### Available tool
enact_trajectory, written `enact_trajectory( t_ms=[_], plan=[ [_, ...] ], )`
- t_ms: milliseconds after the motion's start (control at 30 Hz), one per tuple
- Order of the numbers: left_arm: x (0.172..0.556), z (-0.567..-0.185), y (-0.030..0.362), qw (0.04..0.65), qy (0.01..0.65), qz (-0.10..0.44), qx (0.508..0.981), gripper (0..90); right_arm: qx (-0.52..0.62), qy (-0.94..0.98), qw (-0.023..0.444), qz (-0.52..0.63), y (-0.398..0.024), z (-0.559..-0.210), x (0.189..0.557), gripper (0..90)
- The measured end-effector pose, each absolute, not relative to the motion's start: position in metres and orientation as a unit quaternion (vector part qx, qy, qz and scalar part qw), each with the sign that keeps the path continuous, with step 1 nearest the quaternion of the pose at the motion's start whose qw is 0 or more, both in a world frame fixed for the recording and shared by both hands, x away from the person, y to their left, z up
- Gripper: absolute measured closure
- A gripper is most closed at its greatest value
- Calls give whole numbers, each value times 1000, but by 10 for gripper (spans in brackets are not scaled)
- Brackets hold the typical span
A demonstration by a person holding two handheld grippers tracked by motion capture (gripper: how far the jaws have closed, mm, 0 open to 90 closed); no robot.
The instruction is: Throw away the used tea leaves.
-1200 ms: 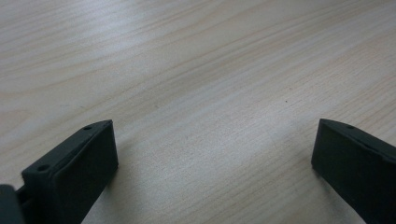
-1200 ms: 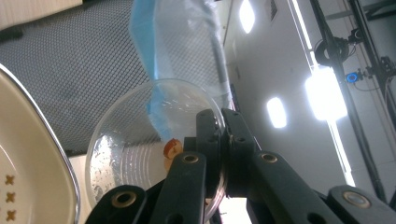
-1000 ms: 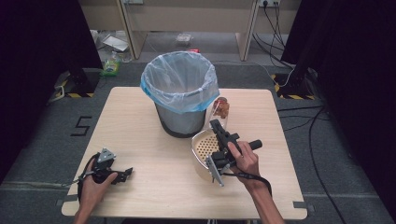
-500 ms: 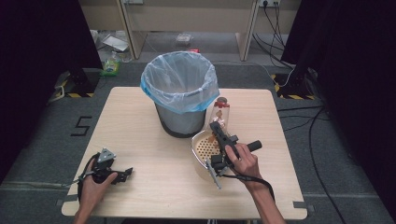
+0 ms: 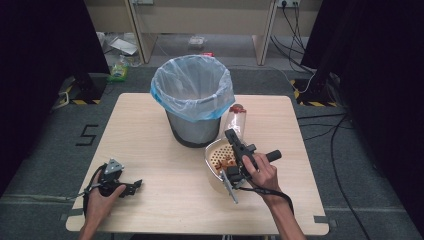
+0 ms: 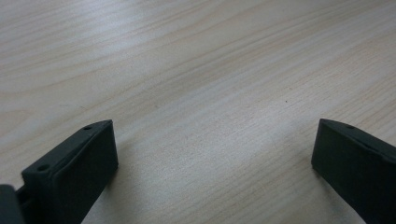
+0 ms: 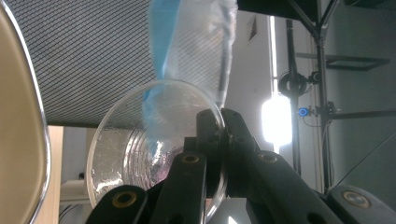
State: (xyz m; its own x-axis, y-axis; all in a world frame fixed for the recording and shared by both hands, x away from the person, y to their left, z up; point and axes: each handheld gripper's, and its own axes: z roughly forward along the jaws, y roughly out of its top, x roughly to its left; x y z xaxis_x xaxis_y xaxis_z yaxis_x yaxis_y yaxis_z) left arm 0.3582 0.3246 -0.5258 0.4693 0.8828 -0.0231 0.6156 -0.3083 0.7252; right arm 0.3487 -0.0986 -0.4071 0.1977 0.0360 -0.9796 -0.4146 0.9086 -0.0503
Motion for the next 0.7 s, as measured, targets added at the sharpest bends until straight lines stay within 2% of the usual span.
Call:
enact_trajectory(
  t_ms=[67,200,233,300,367,400,700],
  plan=[
    [358,-526,325,344,477,194,785,0,-135,628,749,165,-99,-402,350,875],
    [358,-526,325,344,477,194,785,0,-40,666,699,256,-109,-390,359,873],
    [358,-526,325,344,477,194,785,0,23,686,655,316,-118,-382,366,871],
    [358,-526,325,344,477,194,785,0,41,687,645,333,-121,-381,367,872],
    [358,-526,325,344,477,194,785,0,102,697,596,385,-130,-376,374,871],
    [358,-526,325,344,477,194,785,0,102,697,596,385,-130,-376,374,871],
    [358,-526,325,344,477,194,785,0,232,694,483,481,-154,-371,390,870]
  ],
)
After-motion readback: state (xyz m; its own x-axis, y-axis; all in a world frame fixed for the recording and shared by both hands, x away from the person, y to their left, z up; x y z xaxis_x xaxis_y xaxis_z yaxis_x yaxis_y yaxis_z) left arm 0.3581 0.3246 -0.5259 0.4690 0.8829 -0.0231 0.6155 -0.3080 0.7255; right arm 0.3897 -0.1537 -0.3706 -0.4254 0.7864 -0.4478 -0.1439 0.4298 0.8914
